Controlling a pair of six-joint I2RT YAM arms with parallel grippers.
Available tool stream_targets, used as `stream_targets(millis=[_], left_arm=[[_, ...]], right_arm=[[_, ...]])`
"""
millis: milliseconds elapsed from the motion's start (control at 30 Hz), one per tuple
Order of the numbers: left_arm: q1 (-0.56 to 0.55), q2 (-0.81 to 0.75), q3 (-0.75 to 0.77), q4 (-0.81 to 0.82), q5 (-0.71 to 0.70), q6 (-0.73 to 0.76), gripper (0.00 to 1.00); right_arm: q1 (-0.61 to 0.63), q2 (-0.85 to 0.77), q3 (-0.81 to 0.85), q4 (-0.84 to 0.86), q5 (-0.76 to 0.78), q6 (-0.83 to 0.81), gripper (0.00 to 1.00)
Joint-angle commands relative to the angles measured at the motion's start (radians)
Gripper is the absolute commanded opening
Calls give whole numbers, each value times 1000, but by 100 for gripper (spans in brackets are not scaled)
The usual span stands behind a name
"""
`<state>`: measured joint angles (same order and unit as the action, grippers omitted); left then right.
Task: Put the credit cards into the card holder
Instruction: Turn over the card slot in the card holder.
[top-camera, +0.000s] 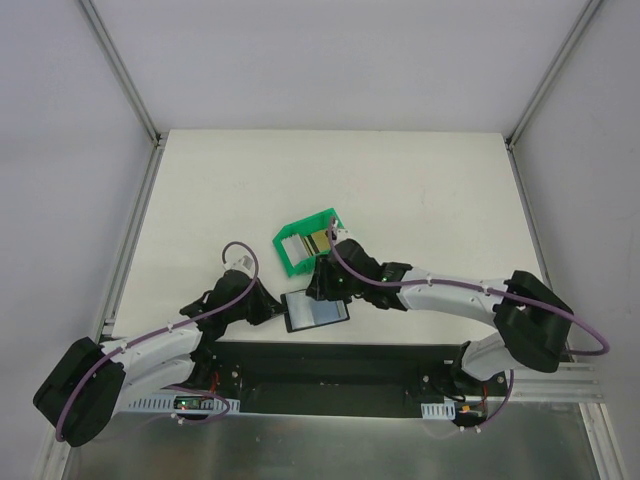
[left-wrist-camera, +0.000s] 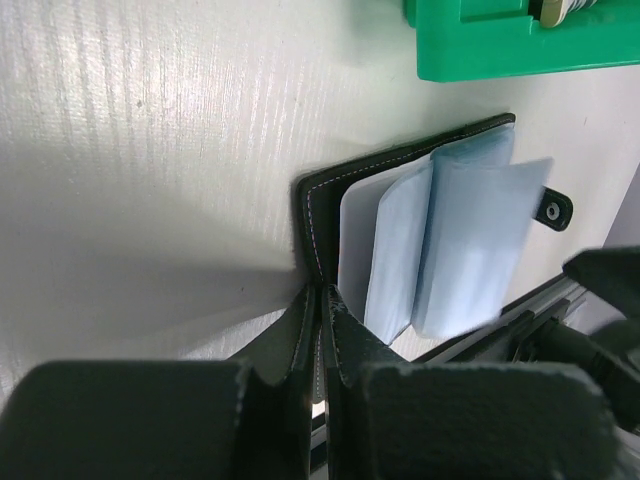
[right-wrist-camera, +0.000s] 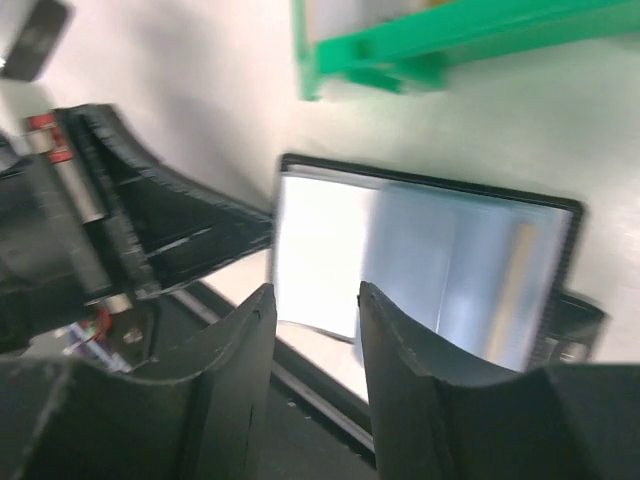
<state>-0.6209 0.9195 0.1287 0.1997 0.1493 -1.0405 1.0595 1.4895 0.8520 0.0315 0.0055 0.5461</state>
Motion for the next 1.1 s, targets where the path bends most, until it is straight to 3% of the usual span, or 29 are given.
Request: stream_targets(millis=[0,733,900,1067], left_arm=[[3,16,3,-66,-37,13,0],[3,25,11,-63,-31,23,0],[3,33,11,-60,-33,23,0],[6,45,3,-60,-42,20,0]], right_arm=[[-21,-31,-44,-116,128,12,42],[-26,149,15,-159,5,46,43],[-21,224,42,-55,-140,66,42],[-13,210,47,168,-261,60,42]])
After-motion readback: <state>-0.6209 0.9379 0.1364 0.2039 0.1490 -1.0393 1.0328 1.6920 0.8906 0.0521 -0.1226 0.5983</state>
